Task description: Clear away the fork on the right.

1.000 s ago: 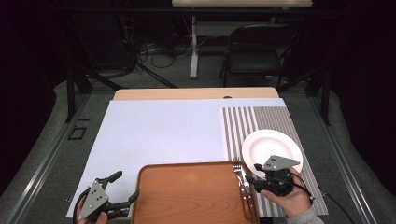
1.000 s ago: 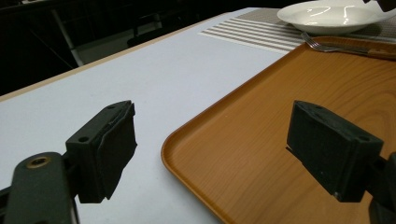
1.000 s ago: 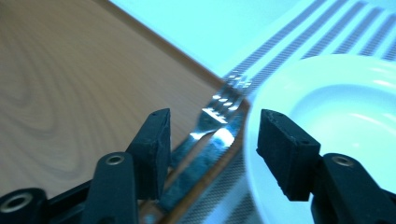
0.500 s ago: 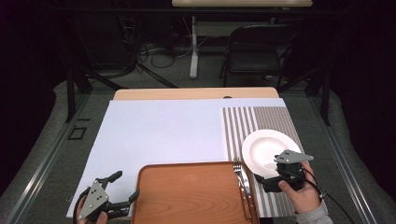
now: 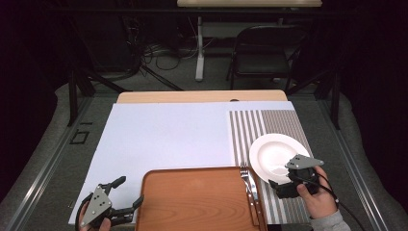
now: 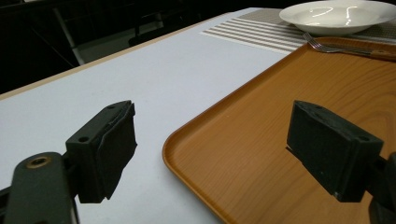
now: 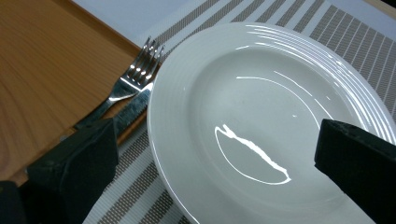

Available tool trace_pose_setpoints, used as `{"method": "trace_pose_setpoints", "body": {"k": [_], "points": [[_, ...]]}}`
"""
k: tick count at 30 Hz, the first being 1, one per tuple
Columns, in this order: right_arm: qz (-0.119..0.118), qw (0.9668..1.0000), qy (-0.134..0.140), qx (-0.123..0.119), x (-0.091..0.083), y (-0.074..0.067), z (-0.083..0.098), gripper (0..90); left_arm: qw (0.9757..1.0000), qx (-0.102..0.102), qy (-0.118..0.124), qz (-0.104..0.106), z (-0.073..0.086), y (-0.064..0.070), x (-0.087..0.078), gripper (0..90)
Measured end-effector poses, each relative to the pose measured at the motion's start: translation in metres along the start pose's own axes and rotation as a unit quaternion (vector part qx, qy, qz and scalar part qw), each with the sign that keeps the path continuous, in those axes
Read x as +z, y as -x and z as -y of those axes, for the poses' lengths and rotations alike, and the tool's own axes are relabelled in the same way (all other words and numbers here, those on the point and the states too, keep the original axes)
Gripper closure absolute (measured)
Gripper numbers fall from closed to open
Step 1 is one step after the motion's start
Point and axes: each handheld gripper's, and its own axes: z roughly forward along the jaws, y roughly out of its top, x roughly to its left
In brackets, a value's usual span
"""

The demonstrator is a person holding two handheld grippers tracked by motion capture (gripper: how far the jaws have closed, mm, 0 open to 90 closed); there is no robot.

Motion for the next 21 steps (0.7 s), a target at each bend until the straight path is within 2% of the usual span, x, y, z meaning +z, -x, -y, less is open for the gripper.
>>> {"method": "trace_pose_setpoints", "body": {"k": [2, 5, 11, 17, 21], "points": [[0.008, 0.9998, -0.006, -0.016, -0.0006, -0.0004, 0.0005, 0.0, 1.0, 0.0, 0.0, 0.0, 0.0, 0.0, 0.0, 15.6], [0.007, 0.9993, -0.011, -0.035, -0.0005, -0.0008, 0.0014, 0.0, 1.0, 0.0, 0.0, 0.0, 0.0, 0.0, -0.0001, 15.6], [0.024, 0.9981, -0.018, -0.054, 0.0014, -0.0002, 0.0041, 0.0, 1.0, -0.001, 0.002, 0.002, 0.0, -0.0005, -0.0006, 15.6], [0.048, 0.9951, -0.024, -0.083, 0.0024, 0.0003, 0.0069, 0.0, 1.0, -0.007, 0.004, 0.004, 0.0002, -0.0011, -0.001, 15.6], [0.048, 0.995, -0.03, -0.082, 0.0049, 0.0015, 0.0095, 0.0, 0.9998, -0.015, 0.004, 0.008, 0.0003, -0.0019, -0.0012, 15.6]]}}
